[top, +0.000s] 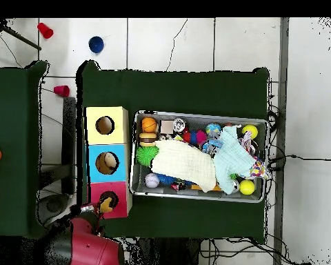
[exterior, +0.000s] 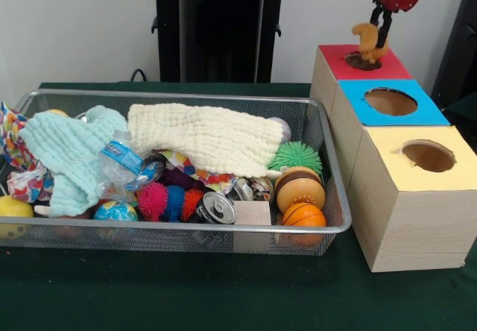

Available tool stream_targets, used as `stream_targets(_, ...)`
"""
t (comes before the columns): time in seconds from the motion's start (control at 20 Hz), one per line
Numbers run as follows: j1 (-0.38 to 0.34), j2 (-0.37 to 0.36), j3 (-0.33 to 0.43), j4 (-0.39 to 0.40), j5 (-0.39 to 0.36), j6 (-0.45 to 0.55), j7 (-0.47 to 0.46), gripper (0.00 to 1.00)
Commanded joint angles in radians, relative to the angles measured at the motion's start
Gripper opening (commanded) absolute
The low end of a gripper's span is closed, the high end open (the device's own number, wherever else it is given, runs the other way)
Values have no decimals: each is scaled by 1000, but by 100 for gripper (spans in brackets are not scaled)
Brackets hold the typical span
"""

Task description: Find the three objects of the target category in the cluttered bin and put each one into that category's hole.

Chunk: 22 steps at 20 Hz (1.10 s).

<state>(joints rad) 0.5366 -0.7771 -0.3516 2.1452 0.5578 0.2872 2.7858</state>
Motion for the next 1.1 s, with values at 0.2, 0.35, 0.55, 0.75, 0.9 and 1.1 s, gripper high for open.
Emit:
stream_targets(0.2, 8, 56, 15, 28, 93, -76, 271, 100)
stream_targets(0.35, 39, 62, -18, 10, 103, -42, 285, 100)
stream_targets(0.55, 67, 60, -43, -11, 114, -6, 284, 100)
stream_targets(0.75, 67, 67, -53, -27, 120, 7, 264, 100)
stream_targets(0.9, 44, 66, -35, -18, 122, -14, 240, 100)
stream_targets(1.1, -15, 77, 13, 3, 120, -77, 204, 100)
